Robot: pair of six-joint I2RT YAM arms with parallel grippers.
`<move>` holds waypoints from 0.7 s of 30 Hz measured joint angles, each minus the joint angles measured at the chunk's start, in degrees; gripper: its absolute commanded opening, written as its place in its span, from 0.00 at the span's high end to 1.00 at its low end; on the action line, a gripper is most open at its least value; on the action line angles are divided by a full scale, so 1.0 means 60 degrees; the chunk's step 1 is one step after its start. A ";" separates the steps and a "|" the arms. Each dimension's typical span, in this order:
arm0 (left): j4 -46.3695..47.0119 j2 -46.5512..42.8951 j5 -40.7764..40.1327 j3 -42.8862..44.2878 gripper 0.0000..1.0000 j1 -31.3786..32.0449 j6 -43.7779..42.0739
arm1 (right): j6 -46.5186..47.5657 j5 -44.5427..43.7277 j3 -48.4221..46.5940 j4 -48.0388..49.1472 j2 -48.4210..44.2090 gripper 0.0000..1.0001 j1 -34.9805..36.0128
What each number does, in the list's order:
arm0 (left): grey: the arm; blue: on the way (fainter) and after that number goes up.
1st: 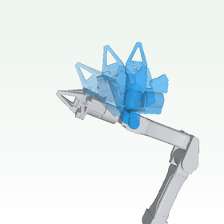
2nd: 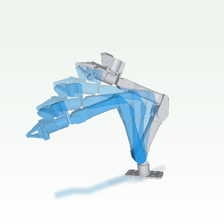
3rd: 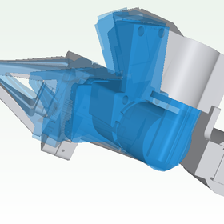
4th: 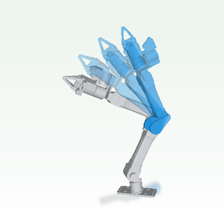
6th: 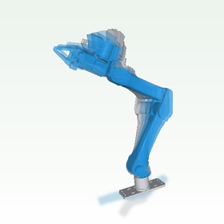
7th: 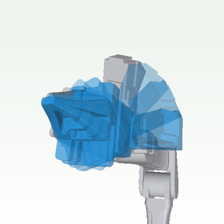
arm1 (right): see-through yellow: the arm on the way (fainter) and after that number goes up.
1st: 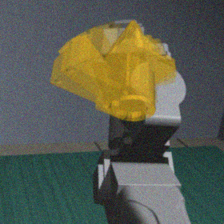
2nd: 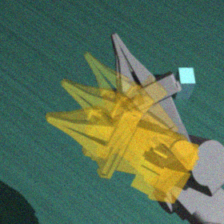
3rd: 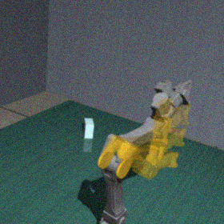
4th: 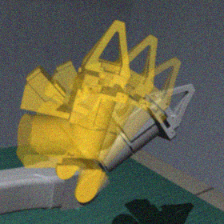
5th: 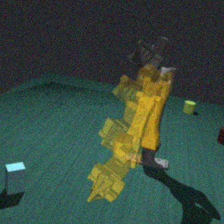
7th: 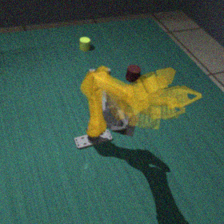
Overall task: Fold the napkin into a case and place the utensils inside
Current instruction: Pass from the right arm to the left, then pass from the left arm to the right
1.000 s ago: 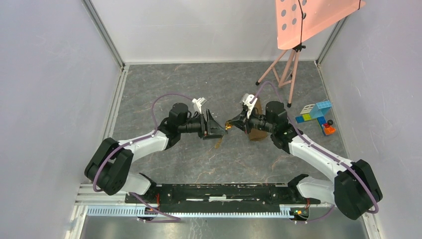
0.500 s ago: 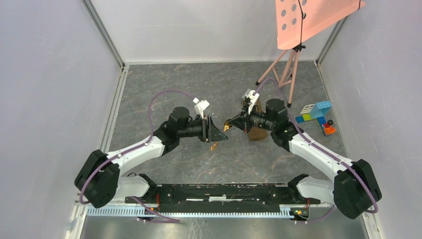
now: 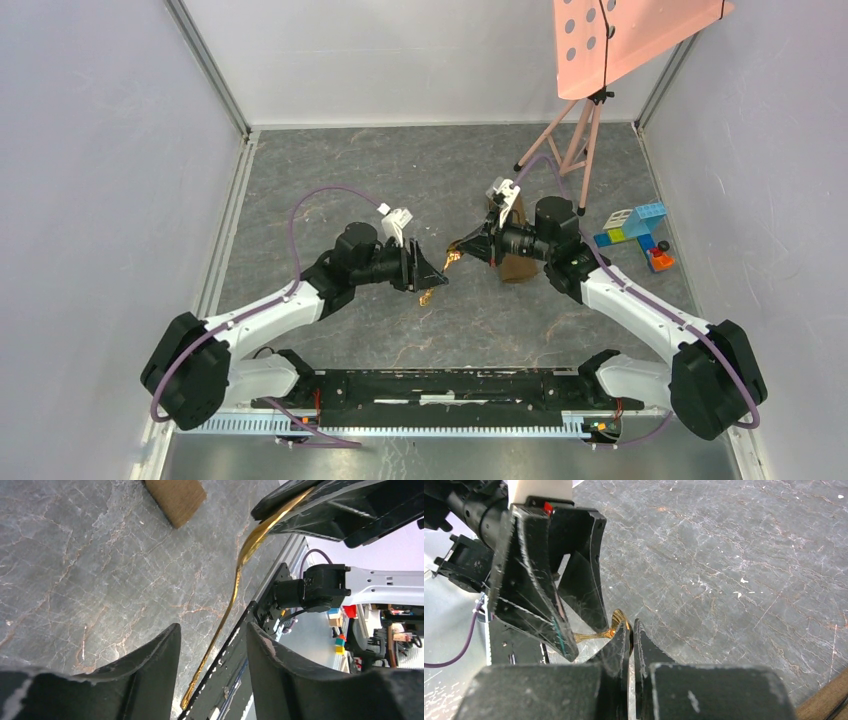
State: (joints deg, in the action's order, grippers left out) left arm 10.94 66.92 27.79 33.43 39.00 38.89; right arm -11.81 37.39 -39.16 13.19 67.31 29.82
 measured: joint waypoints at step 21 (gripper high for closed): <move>-0.2087 -0.0528 -0.3734 0.0459 0.98 0.1144 -0.1286 | -0.4156 -0.4317 0.0769 -0.0080 -0.0386 0.37 0.1472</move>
State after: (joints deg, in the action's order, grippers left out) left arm -1.58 63.75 5.39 36.18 45.87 31.18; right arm -36.75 11.49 -34.54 12.71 64.99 38.65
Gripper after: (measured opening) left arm 0.044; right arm 0.627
